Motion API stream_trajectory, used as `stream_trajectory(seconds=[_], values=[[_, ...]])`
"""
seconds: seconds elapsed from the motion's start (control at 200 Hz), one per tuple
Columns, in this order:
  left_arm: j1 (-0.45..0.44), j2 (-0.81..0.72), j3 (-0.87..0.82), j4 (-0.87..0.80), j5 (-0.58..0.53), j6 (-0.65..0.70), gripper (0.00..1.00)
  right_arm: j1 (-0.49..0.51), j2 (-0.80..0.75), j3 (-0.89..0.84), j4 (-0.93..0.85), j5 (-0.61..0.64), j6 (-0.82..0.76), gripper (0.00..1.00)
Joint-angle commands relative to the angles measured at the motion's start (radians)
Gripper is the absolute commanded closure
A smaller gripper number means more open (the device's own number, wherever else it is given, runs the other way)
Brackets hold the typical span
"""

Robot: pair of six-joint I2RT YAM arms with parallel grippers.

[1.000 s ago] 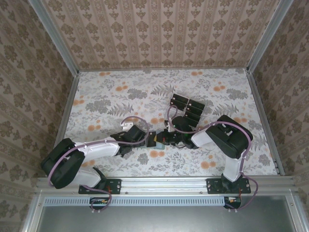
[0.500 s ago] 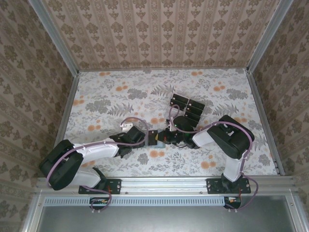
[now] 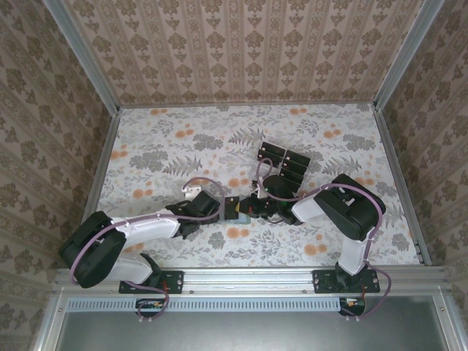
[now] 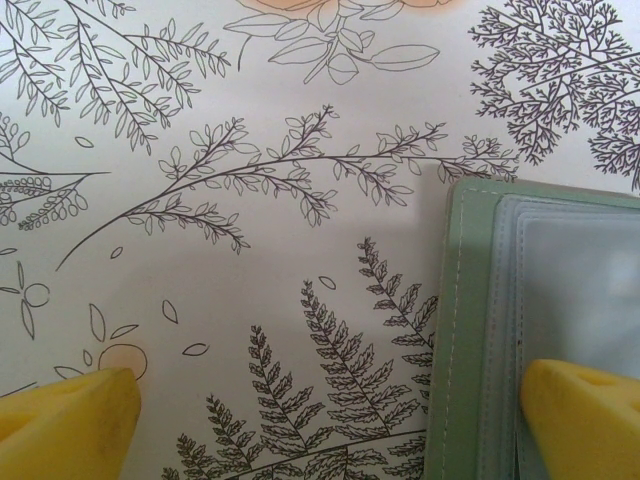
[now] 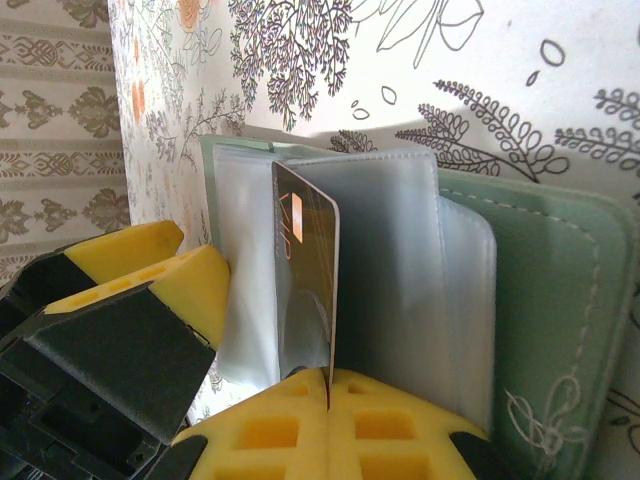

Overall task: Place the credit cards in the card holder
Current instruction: Insert the credit card into the card slot.

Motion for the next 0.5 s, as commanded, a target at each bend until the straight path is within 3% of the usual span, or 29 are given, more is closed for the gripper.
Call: stream_trajectory(seconds=[0.0,0.495], values=[[-0.010,0.000,-0.029,-0.069,0.016,-0.008,0.00,0.009,0.021,0.000,-0.049,-0.006,-0.008,1.00],[-0.014,0.002,-0.031,-0.068,0.014,-0.013,0.00,0.038,0.046,0.035,-0.062,-0.013,-0.005,1.00]])
